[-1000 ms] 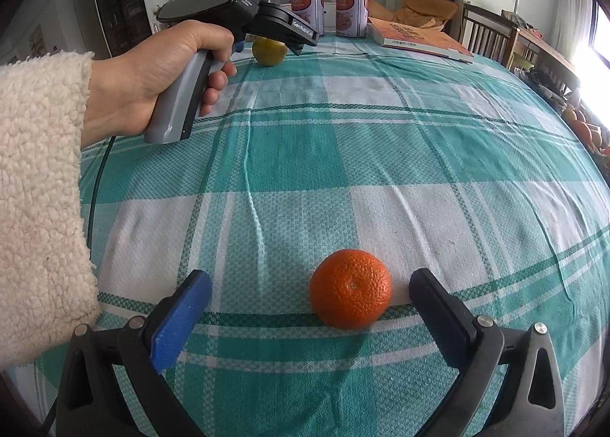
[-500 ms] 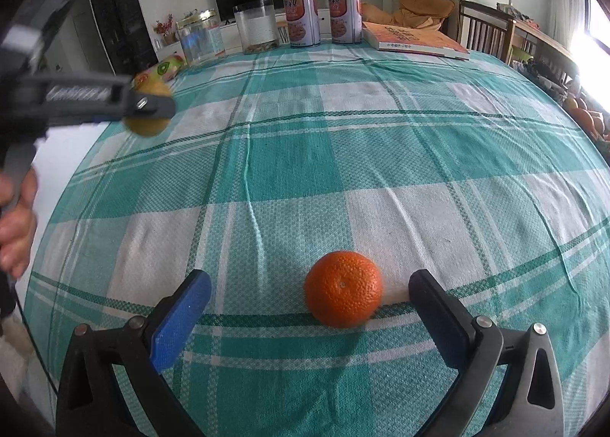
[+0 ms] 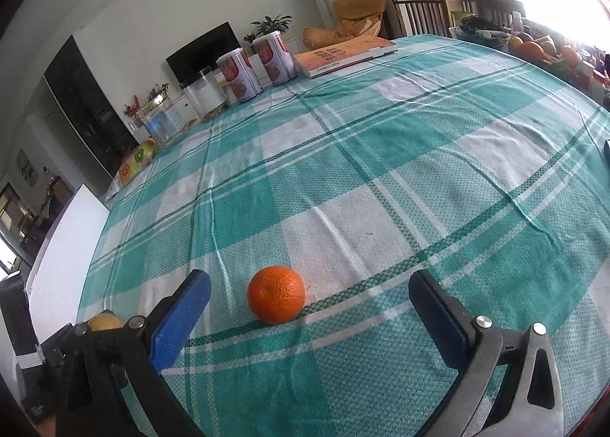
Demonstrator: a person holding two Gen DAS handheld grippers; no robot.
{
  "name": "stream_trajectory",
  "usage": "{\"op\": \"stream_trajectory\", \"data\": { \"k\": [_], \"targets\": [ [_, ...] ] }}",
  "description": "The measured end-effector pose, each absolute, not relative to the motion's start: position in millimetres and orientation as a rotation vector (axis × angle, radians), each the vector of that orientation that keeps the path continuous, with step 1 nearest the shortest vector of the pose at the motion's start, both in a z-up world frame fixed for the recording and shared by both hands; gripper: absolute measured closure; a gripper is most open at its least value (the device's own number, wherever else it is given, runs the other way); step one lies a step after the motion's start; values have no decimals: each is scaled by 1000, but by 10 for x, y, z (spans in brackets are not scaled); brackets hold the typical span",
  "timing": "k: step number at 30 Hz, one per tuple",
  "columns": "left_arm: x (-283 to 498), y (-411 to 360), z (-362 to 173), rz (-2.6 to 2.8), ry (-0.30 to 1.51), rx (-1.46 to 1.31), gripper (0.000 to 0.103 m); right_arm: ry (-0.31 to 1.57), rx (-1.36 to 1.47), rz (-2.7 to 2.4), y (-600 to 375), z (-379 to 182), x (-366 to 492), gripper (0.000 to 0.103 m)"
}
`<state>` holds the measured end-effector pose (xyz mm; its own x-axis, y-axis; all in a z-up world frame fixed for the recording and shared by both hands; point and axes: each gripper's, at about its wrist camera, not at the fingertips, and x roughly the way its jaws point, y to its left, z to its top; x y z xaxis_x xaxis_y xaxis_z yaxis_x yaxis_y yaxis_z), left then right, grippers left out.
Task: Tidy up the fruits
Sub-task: 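Lift the pear while the right gripper grasps the orange again, then carry the pear and orange to the box and release both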
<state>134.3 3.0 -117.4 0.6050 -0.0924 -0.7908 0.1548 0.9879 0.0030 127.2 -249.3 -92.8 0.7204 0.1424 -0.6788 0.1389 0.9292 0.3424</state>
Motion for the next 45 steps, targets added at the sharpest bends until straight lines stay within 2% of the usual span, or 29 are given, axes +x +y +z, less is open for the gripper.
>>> {"op": "stream_trajectory", "data": {
  "k": [9, 17, 19, 21, 22, 23, 24, 30, 34, 41, 45],
  "targets": [
    [1340, 46, -1177, -134, 907, 69, 13, 764, 382, -29, -2515, -926, 1263, 0],
    [1340, 53, -1171, -141, 912, 70, 13, 806, 181, 41, -2130, -940, 1373, 1],
    [1327, 71, -1164, -153, 915, 63, 16, 869, 150, 54, -2070, -1028, 1462, 9],
    [1317, 82, -1157, -166, 912, 65, 22, 887, 106, 38, -2034, -1064, 1503, 31],
    [1308, 86, -1138, -180, 903, 64, 35, 902, 78, 30, -2019, -1071, 1530, 38],
    [1300, 91, -1115, -203, 897, 54, 55, 903, 66, 27, -2023, -1061, 1534, 55],
    [1299, 91, -1088, -204, 900, 49, 54, 908, 89, 39, -2055, -1048, 1532, 71],
    [1157, 225, -943, -266, 917, -52, 54, 915, 243, 82, -2209, -1010, 1351, 71],
    [827, 506, -525, -360, 908, -219, 54, 898, 292, 205, -1985, -727, 1237, 71],
    [116, 1573, 535, -278, 701, -361, 54, 837, 196, 621, -508, 83, 1102, 71],
    [57, 2352, 592, -21, 675, -329, 54, 836, 58, 867, 602, 352, 940, 71]
  ]
}}
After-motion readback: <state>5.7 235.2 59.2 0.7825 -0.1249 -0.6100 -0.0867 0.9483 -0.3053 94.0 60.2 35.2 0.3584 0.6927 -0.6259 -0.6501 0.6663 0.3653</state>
